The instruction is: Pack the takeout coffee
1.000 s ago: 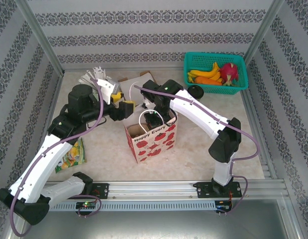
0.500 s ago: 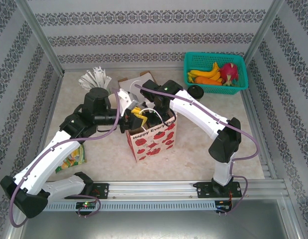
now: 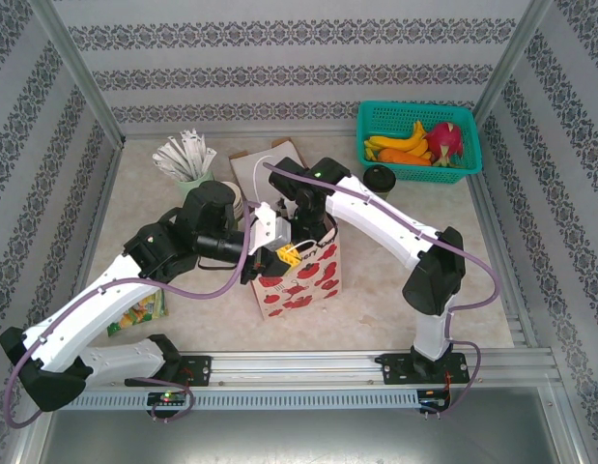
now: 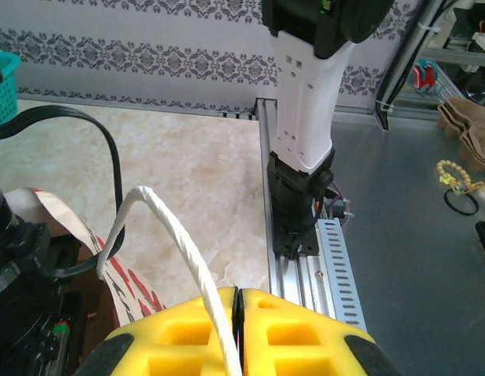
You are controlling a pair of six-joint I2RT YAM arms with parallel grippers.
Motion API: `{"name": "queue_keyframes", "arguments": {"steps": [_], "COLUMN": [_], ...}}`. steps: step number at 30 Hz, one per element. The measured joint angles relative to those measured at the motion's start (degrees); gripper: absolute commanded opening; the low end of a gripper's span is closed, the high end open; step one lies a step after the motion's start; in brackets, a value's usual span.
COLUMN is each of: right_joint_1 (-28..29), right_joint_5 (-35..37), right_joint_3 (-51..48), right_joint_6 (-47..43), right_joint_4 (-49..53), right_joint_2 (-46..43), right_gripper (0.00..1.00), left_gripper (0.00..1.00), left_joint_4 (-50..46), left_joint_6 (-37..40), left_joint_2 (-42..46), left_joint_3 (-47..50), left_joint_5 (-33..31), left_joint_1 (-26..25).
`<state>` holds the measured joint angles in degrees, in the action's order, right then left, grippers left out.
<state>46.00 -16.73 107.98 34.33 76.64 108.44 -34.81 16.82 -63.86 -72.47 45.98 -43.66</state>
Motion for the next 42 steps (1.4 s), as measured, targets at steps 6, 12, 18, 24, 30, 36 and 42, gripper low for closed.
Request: {"name": "queue_keyframes", "arguments": {"steps": [6, 12, 18, 24, 30, 36, 42], "right_joint_1": [0.5, 1.8, 2.3, 2.3, 2.3, 2.3, 2.3], "right_joint_5": [2.3, 5.2, 6.6, 7.5, 7.6, 7.5, 7.5], "right_joint_3": [-0.1, -4.0, -8.9, -13.8, -15.9, -17.3, -18.2], "right_joint_6": [1.7, 2.9, 2.4, 0.1, -1.9, -3.1, -3.3], "right_joint_4": [0.0, -1.9, -5.8, -10.9, -14.2, -16.9, -18.8], "right_joint_2": [0.6, 0.9, 0.6, -2.1, -3.2, -3.5, -3.7], "right_gripper": [0.00, 0.00, 0.00, 0.00, 0.00, 0.00, 0.00], "left_gripper": [0.12, 0.13, 0.29, 0.65, 0.91, 0.81, 0.75], "left_joint_4": [-0.2, 0.9, 5.3, 9.5, 14.8, 20.4, 20.4], "left_joint_6": [2.3, 3.5, 3.0, -0.8, -8.8, -22.9, -33.1], "left_joint_2": [-1.1, -2.7, -0.5, 1.8, 6.6, 7.0, -0.3], "left_joint_3": [-0.6, -0.7, 0.3, 2.4, 5.5, 6.7, 5.6], "left_joint_5": [1.9, 3.1, -2.1, -10.1, -16.4, -24.0, -26.2], "left_joint_1": [-1.0, -1.7, -1.7, -1.1, 7.2, 20.0, 25.5]}}
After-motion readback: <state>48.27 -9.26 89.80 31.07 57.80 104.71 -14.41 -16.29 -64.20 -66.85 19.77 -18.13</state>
